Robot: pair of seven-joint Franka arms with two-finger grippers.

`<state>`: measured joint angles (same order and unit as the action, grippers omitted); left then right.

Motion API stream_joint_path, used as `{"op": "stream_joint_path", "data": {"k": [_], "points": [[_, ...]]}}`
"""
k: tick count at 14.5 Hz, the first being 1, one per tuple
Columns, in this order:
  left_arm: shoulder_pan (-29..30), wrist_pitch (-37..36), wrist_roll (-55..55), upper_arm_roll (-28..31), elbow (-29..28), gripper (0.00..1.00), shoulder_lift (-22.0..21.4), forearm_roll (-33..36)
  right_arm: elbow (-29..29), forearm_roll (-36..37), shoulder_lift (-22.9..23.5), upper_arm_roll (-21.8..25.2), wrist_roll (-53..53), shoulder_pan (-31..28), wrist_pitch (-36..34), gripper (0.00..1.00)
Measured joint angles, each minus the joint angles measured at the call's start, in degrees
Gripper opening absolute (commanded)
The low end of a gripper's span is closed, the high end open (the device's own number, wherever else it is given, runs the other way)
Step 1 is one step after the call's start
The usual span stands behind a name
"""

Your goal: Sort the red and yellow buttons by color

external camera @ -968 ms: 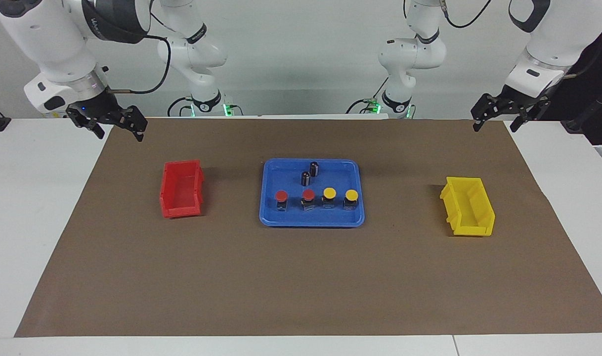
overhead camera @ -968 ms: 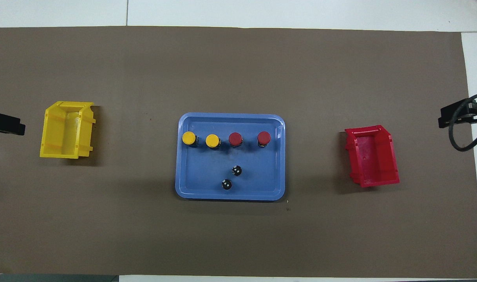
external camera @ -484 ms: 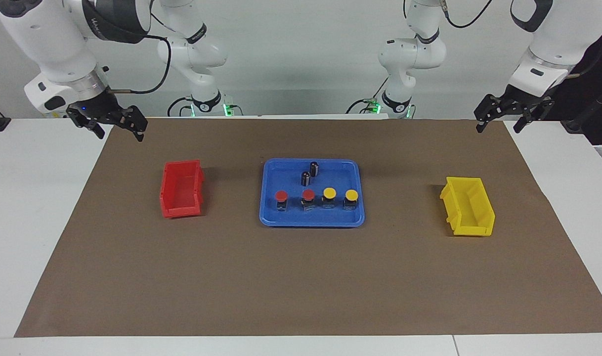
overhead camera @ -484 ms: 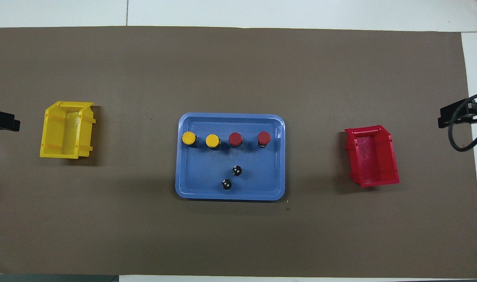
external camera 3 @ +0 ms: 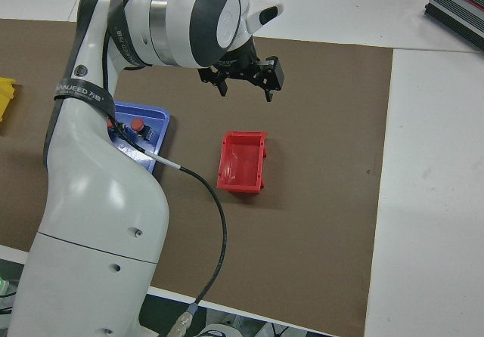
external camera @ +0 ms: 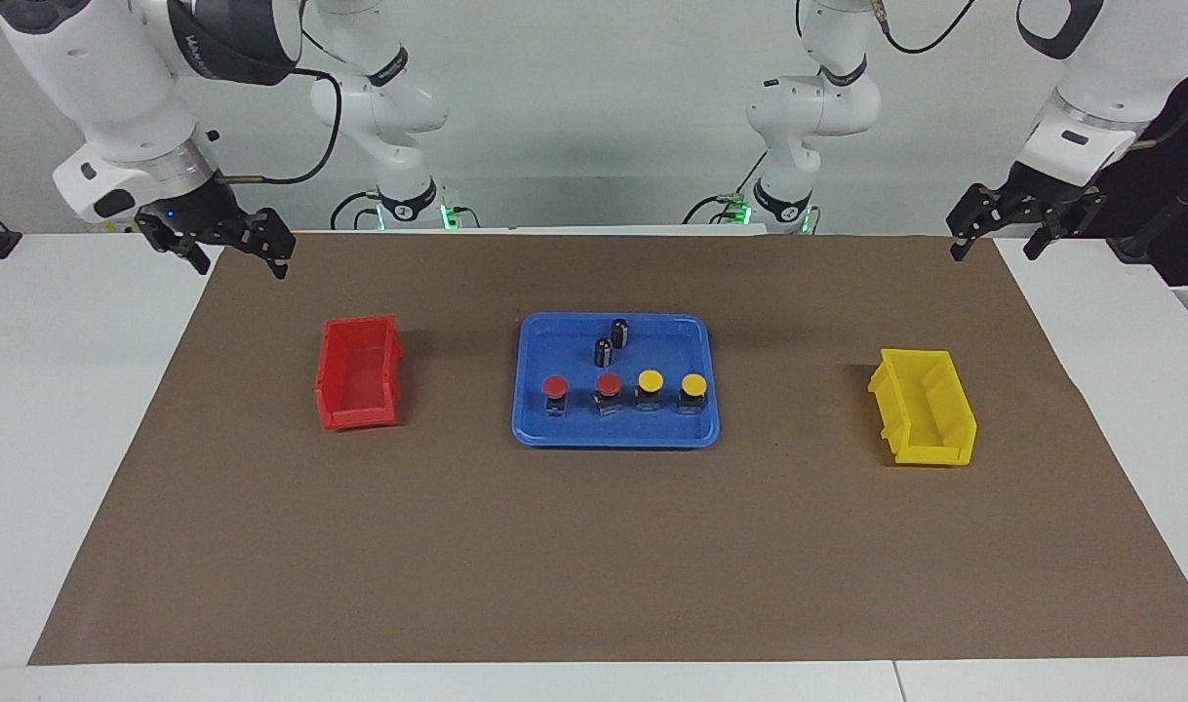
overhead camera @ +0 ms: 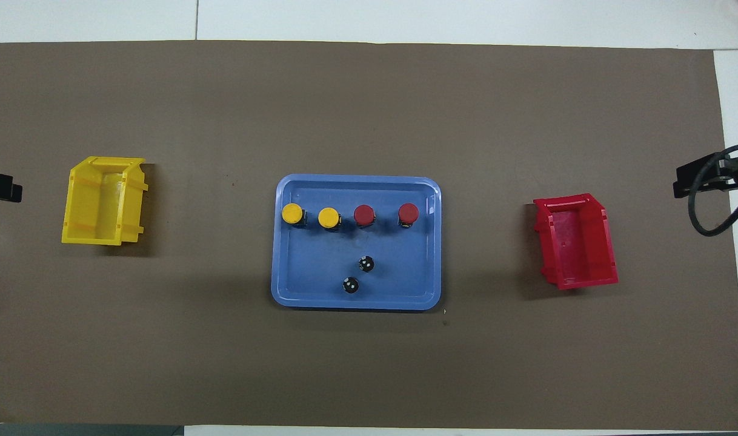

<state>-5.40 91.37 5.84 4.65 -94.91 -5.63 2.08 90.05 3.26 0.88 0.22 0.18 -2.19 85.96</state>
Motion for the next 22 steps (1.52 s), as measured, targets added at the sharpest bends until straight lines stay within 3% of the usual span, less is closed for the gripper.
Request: {"op": "stream_joint_path", "data": {"k": [4, 7, 10, 13, 15, 19, 22], "points": [[0.4, 0.0, 0.0, 0.0, 0.0, 1.0, -0.2, 0.1, -4.7, -0.2, 2.7, -2.8, -1.2, 2.8, 0.0, 1.0], [0.4, 0.0, 0.0, -0.1, 0.0, 1.0, -0.2, 0.4, -9.2, -0.2, 8.0, -4.0, -10.0, 9.5, 0.5, 1.0], [0.4, -0.3, 0.0, -0.5, -0.1, 1.0, -0.2, 0.4, -10.2, -0.2, 14.0, -4.5, -23.4, 18.8, 10.4, 1.0], [0.3, -0.4, 0.0, -1.0, -0.1, 1.0, -0.2, 0.4, -7.0, -0.2, 19.3, -4.6, -33.5, 25.9, 20.8, 1.0], [0.3, -0.3, 0.0, -1.1, -0.1, 1.0, -0.2, 0.4, -3.5, -0.2, 20.9, -4.7, -35.2, 27.6, 24.9, 1.0], [0.3, 1.3, -0.4, -1.2, -0.1, 1.0, -0.2, 0.4, 4.4, -0.2, 20.9, -4.7, -35.4, 28.7, 30.8, 0.99], [0.3, 1.3, -0.6, -1.2, -0.2, 1.0, -0.2, 0.3, 9.1, -0.2, 20.7, -4.7, -35.6, 29.3, 34.8, 0.91]]}}
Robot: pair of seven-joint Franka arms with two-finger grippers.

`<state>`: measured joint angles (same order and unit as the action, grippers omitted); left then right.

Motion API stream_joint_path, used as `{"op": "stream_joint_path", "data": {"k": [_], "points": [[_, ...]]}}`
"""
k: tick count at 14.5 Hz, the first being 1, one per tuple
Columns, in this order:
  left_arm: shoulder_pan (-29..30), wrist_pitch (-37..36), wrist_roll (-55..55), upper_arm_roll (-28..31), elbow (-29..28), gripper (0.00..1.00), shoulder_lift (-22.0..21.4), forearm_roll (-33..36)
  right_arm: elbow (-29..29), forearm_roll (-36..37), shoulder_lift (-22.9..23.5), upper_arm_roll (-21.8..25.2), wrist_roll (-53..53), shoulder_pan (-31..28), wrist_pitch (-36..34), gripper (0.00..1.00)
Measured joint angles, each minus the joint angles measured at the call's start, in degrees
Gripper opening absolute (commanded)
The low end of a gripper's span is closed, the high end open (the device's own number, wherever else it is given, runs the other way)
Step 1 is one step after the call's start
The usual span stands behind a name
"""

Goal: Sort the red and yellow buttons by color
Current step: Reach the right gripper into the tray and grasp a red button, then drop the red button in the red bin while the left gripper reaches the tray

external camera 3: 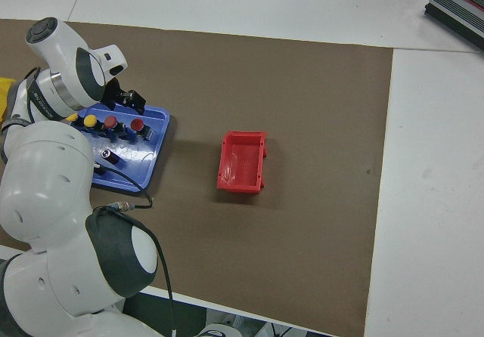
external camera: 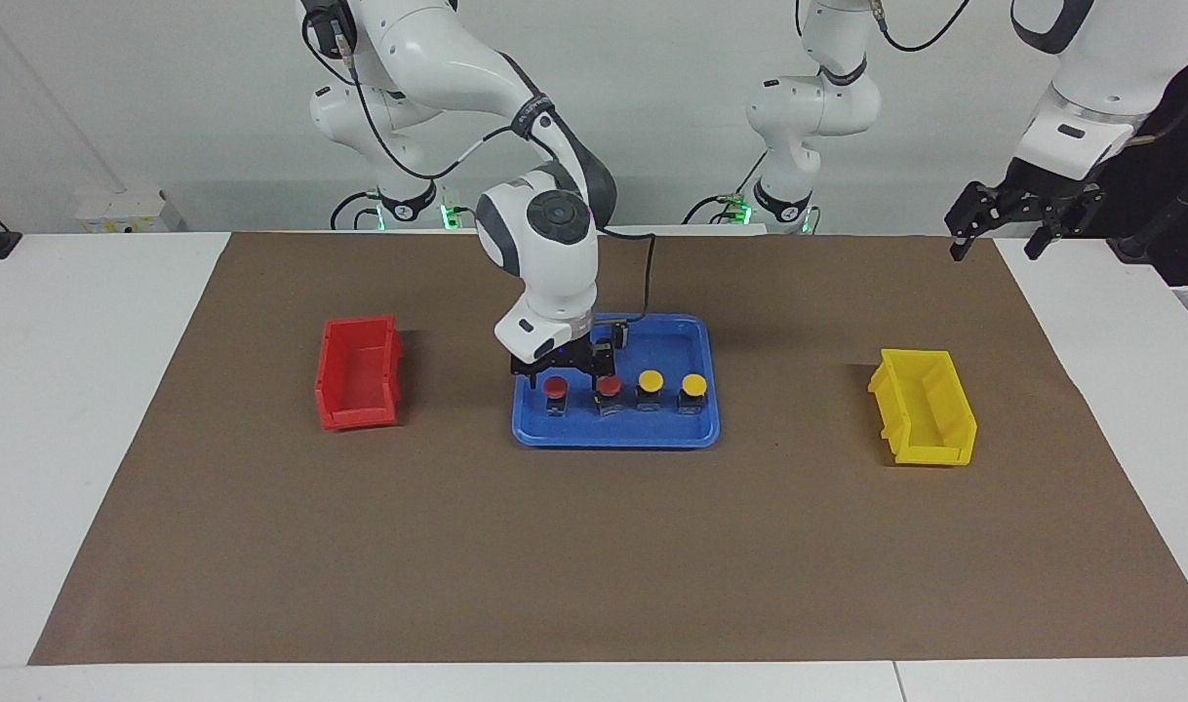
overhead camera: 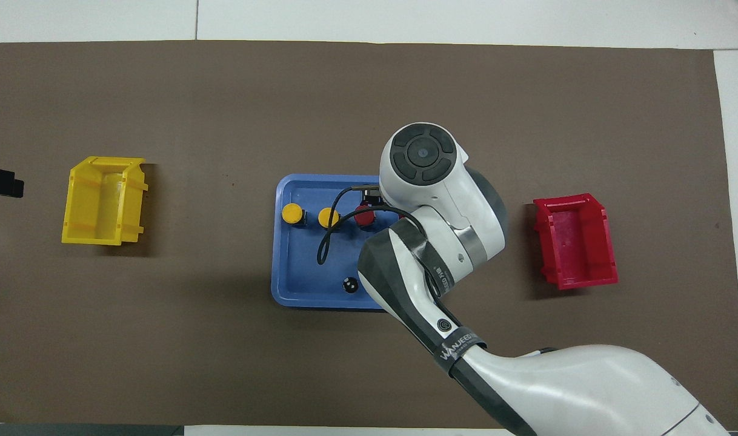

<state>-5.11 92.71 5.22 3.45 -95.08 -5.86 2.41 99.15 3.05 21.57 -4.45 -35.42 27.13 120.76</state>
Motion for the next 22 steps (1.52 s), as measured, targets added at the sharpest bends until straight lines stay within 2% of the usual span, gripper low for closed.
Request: {"op": "stream_joint_path", "data": {"k": [4, 5, 8, 9, 11, 13, 16, 18, 20, 22], "points": [[0.1, -0.3, -0.4, 0.6, -0.6, 1.0, 0.0, -3.5, 3.1, 0.0, -0.3, 0.1, 0.0, 0.0, 1.8, 0.76], [0.1, -0.3, -0.5, 0.6, -0.7, 1.0, 0.0, -3.7, 3.5, 0.0, -0.6, 0.1, 0.0, 0.0, 1.8, 0.68], [0.1, -0.3, -0.5, 0.6, -0.7, 1.0, -0.1, -3.8, 5.1, 0.0, -1.4, 0.1, 0.0, 0.0, 1.9, 0.3], [0.1, -0.3, -0.5, 0.6, -0.7, 1.0, -0.1, -3.8, 5.2, 0.0, -1.6, 0.2, 0.0, 0.0, 1.9, 0.24], [0.1, -0.3, -0.6, 0.6, -0.7, 1.0, -0.1, -3.8, 5.0, 0.0, -1.9, 0.3, 0.0, -0.2, 1.8, 0.24], [0.1, -0.3, -0.9, 0.4, -0.7, 1.0, -0.1, -3.7, 2.7, 0.0, -2.6, 0.6, 0.0, -0.7, -1.4, 0.24], [0.0, -0.3, -1.2, 0.2, -0.7, 1.0, -0.1, -2.5, 0.6, 0.1, -8.2, 0.9, 6.4, -5.9, -8.8, 0.24], [0.0, -0.1, -2.2, 0.0, -0.7, 1.0, -0.1, -2.3, 4.2, 0.0, -14.8, 1.0, 14.9, -11.7, -11.5, 0.24], [-0.9, 2.0, -6.5, -0.9, -1.2, 1.0, 0.0, -2.3, 10.8, -1.3, -21.2, 1.1, 23.9, -17.8, -11.9, 0.24], [-5.8, 6.4, -14.7, -1.9, -3.4, 1.0, 1.0, -2.3, 17.2, -4.4, -25.1, 1.2, 34.0, -24.7, -10.6, 0.24]]}}
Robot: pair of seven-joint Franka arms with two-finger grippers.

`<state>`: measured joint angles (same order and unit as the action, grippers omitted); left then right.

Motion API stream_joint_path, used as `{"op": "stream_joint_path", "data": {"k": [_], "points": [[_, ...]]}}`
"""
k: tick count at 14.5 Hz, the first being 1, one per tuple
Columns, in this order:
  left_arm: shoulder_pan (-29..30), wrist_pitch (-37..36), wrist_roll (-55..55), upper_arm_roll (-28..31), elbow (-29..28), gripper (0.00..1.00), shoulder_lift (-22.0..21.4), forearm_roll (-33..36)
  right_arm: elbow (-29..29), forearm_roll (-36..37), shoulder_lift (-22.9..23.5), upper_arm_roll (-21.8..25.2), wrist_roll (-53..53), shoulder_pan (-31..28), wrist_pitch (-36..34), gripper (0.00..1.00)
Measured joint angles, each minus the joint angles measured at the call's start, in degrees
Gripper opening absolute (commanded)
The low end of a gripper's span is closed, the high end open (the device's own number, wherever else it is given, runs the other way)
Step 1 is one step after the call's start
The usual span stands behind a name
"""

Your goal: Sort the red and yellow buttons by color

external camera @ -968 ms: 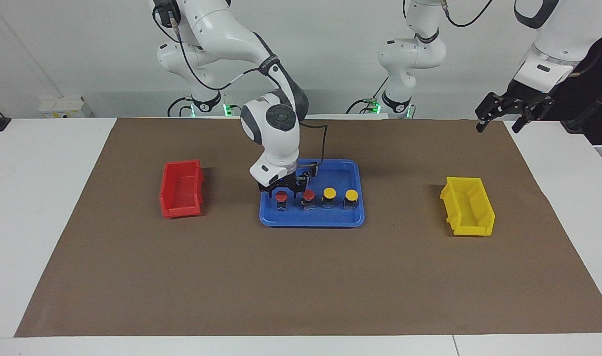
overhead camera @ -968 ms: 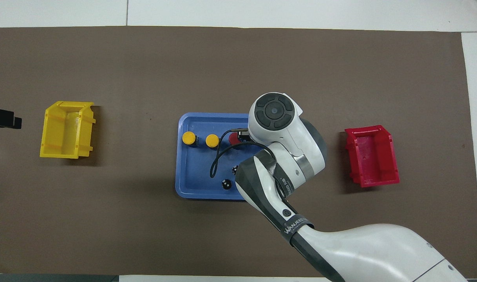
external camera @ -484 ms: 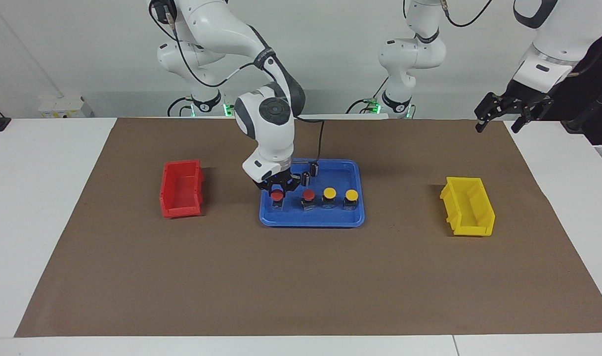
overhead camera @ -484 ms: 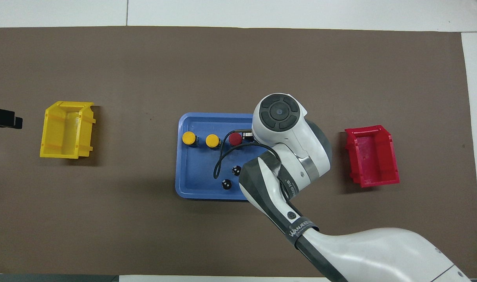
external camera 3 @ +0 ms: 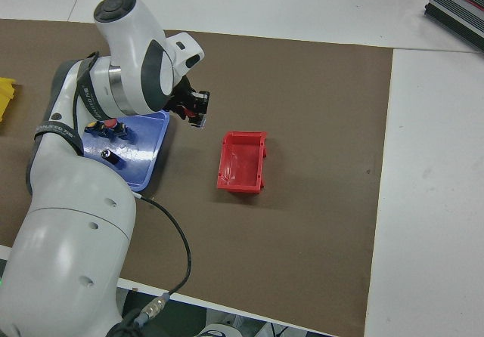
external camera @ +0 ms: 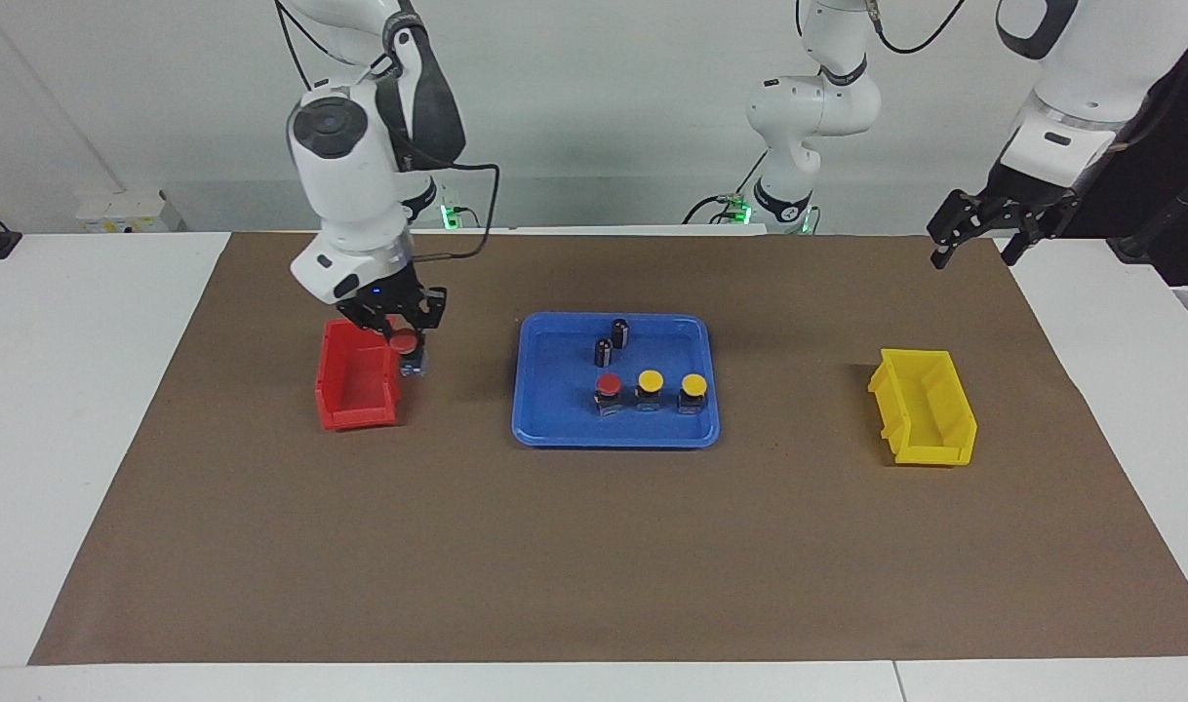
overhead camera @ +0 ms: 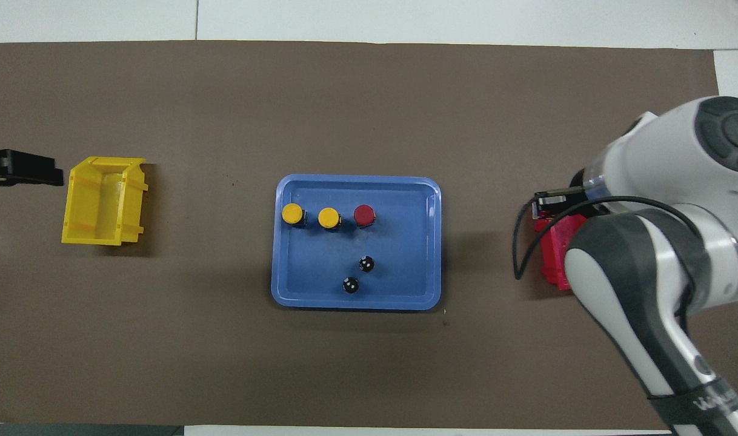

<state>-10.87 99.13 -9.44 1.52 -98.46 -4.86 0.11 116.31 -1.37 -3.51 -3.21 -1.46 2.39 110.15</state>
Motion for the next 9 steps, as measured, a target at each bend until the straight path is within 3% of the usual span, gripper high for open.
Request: {"op": "stream_joint_path", "data": {"k": [3, 6, 9], "points": [[-8.7, 7.9, -10.2, -0.9, -4.7, 0.95, 4.2, 0.1, 7.2, -0.9, -2.2, 0.2, 7.1, -5.8, 4.5, 0.24], [-15.0, 17.5, -19.4, -1.0, -10.4, 0.82, 8.7, 0.1, 12.9, -0.9, -4.0, -0.3, 7.3, -5.6, 8.6, 0.24], [-18.2, 20.6, -23.4, -1.0, -11.7, 0.78, 12.2, 0.1, 18.8, -0.9, -6.1, -0.3, 8.0, -5.8, 14.8, 0.24]]}}
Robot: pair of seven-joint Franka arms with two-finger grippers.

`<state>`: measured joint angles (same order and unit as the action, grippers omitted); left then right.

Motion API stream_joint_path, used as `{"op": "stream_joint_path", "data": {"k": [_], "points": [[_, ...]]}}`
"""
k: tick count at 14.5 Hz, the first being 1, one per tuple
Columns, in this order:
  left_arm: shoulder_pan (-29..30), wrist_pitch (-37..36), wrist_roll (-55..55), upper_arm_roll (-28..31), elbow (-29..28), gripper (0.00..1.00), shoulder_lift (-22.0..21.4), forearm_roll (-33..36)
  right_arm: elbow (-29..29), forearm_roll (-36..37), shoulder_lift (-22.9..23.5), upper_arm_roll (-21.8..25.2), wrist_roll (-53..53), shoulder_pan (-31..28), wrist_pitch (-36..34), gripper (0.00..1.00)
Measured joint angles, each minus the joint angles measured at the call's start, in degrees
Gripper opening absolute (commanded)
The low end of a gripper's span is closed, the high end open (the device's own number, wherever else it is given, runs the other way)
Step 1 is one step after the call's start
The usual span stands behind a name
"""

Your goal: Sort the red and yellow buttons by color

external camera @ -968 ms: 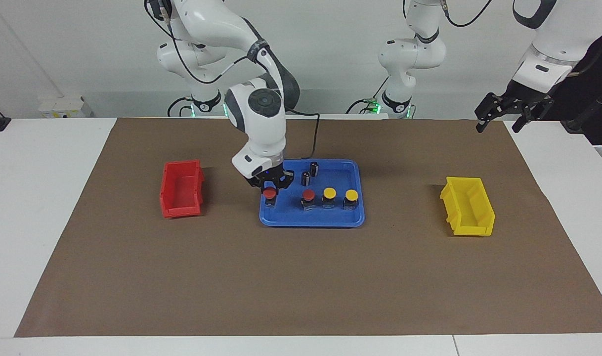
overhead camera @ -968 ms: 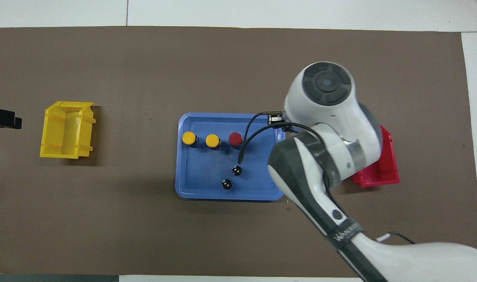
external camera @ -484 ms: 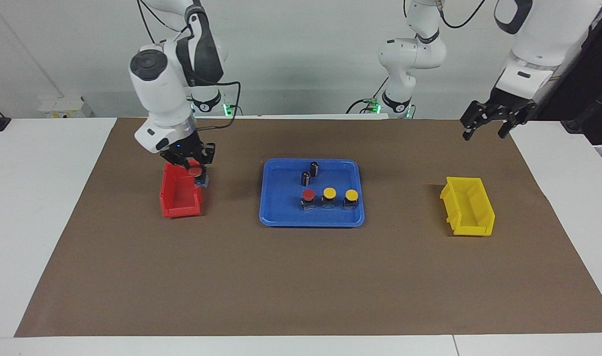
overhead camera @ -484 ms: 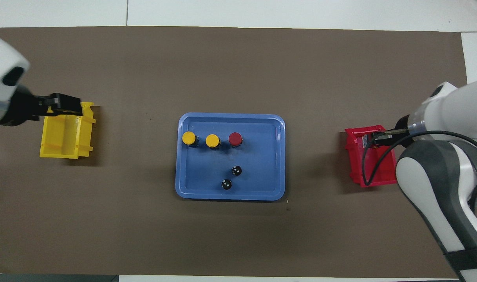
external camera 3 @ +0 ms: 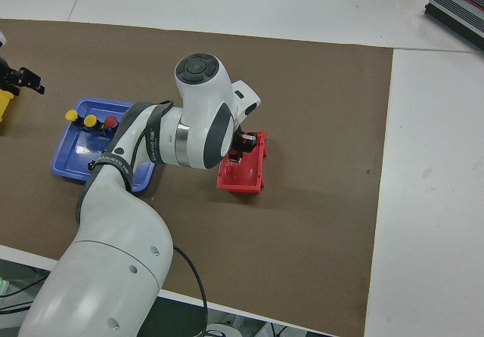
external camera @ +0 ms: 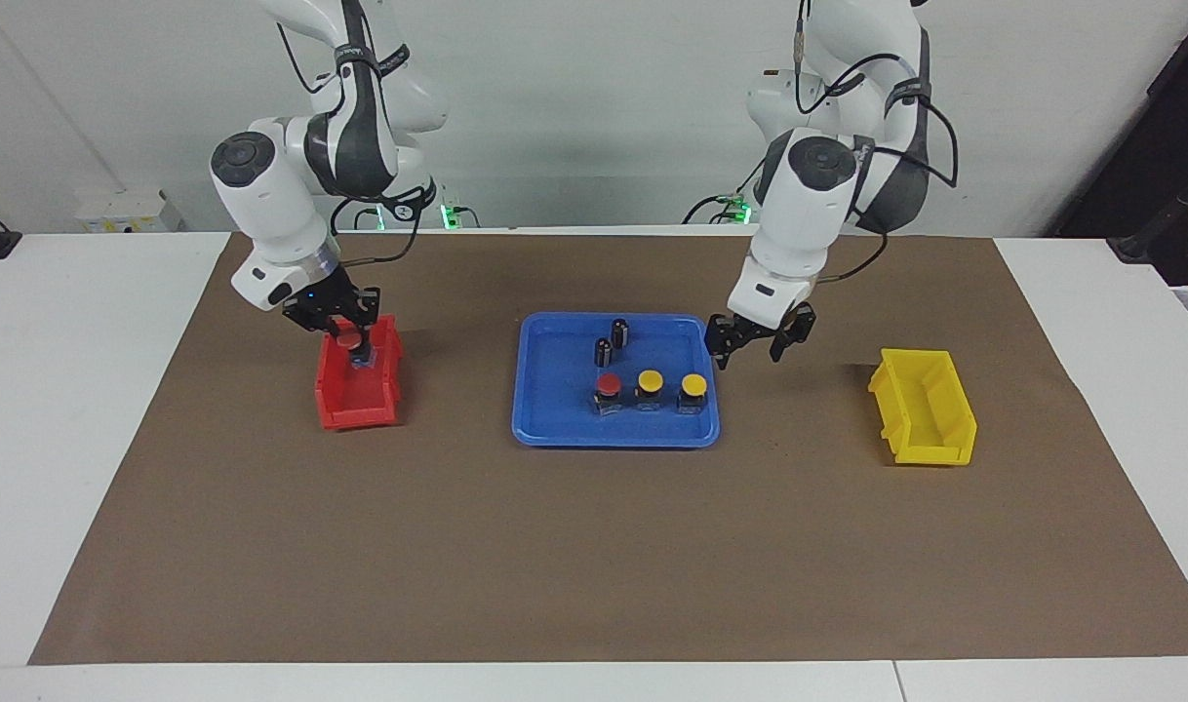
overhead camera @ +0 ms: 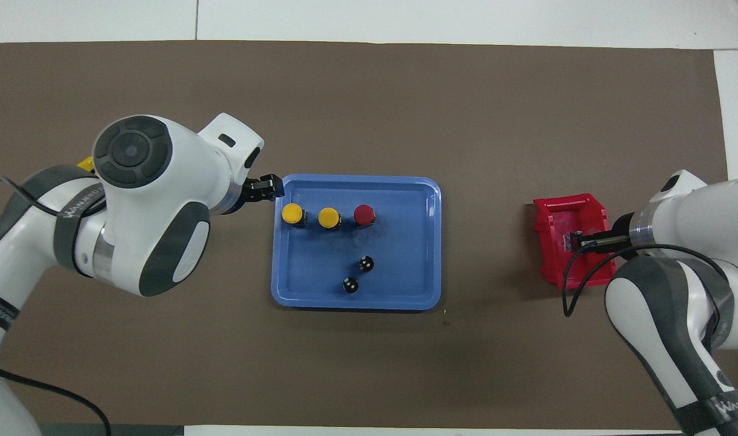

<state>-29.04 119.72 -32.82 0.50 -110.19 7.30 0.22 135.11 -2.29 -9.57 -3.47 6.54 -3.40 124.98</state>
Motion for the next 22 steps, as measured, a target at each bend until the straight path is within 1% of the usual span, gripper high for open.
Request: {"op": "stream_joint_path", "data": {"k": [2, 4, 6, 8, 9, 10, 13, 14, 15, 17, 18, 19, 22], "points": [[-0.8, 1.2, -0.5, 0.0, -0.4, 0.78, 0.7, 0.0, 2.6, 0.0, -0.7, 0.1, 1.1, -0.3, 2.0, 0.24], [-1.5, 4.2, -1.2, 0.0, -1.8, 0.78, 1.0, 0.0, 3.8, 0.0, -0.8, 0.2, 1.9, -0.9, 2.5, 0.25], [-2.1, 6.2, -1.6, 0.0, -2.7, 0.78, 1.9, 0.0, 5.4, 0.0, -0.8, 0.2, 2.1, -1.1, 5.7, 0.26], [-2.5, 7.3, -1.8, 0.0, -2.8, 0.78, 2.8, 0.0, 7.6, 0.0, -0.7, 0.2, 2.1, -1.1, 8.6, 0.35], [-2.6, 7.5, -1.8, 0.0, -2.8, 0.78, 3.0, 0.0, 8.4, 0.0, -0.7, 0.2, 2.1, -1.1, 9.2, 0.44], [-2.9, 7.5, -1.8, 0.0, -2.8, 0.78, 3.2, 0.0, 8.7, 0.0, -0.7, 0.2, 2.1, -1.1, 9.4, 0.5], [-3.6, 8.5, -2.0, 0.0, -3.4, 0.78, 3.2, 0.0, 8.7, 0.0, -0.7, 0.2, 2.1, -1.1, 9.5, 0.62], [-3.7, 8.9, -2.0, 0.0, -3.6, 0.78, 3.2, 0.0, 8.4, 0.0, -0.7, 0.2, 2.2, -1.1, 9.2, 0.62], [-3.9, 9.1, -2.0, 0.0, -3.9, 0.78, 3.3, 0.0, 7.3, 0.0, -0.7, 0.2, 2.2, -1.1, 7.6, 0.62], [-4.4, 9.7, -2.6, 0.0, -4.5, 0.77, 3.9, 0.0, 2.5, 0.0, -0.6, 0.1, 2.2, -1.0, 1.2, 0.67], [-4.5, 10.1, -3.0, 0.0, -4.6, 0.46, 4.4, 0.0, -0.9, 0.0, -0.6, 0.0, 2.2, -0.9, -2.5, 0.69], [-4.6, 10.4, -3.4, 0.0, -4.7, 0.02, 4.8, 0.0, -4.3, 0.0, -0.6, 0.0, 2.2, -0.8, -6.0, 0.7], [-4.6, 11.2, -5.5, 0.0, -4.6, 0.01, 5.4, 0.0, -14.0, 0.0, -0.3, -0.5, 2.2, -0.7, -15.9, 0.72]]}}
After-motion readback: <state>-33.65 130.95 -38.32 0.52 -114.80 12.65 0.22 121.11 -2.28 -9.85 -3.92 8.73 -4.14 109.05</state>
